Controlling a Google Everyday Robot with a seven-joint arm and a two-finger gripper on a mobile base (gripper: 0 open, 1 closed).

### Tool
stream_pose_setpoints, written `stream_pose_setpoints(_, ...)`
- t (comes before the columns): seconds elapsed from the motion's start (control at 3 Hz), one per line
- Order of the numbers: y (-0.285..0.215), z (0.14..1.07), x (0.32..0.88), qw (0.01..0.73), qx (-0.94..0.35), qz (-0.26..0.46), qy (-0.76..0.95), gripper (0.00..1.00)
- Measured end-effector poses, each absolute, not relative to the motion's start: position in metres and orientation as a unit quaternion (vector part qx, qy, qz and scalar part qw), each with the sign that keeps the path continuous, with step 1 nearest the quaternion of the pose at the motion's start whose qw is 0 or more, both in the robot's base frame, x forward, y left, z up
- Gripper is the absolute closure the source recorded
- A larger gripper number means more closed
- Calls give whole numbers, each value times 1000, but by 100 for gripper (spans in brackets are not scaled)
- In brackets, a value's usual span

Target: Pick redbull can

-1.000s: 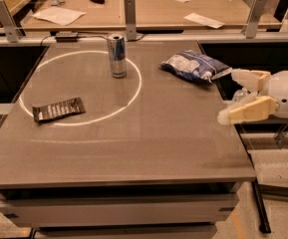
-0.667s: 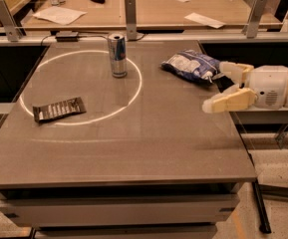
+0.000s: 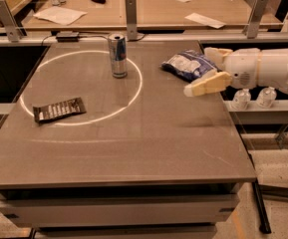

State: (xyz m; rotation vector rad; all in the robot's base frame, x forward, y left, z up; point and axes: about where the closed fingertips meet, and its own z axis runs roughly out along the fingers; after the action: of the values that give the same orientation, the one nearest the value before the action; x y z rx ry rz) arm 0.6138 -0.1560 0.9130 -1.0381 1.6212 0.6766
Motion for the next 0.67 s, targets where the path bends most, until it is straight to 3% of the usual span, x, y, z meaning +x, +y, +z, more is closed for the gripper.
stream_pose_setpoints(0.67,-143,906,638,511,-437,252,695,0)
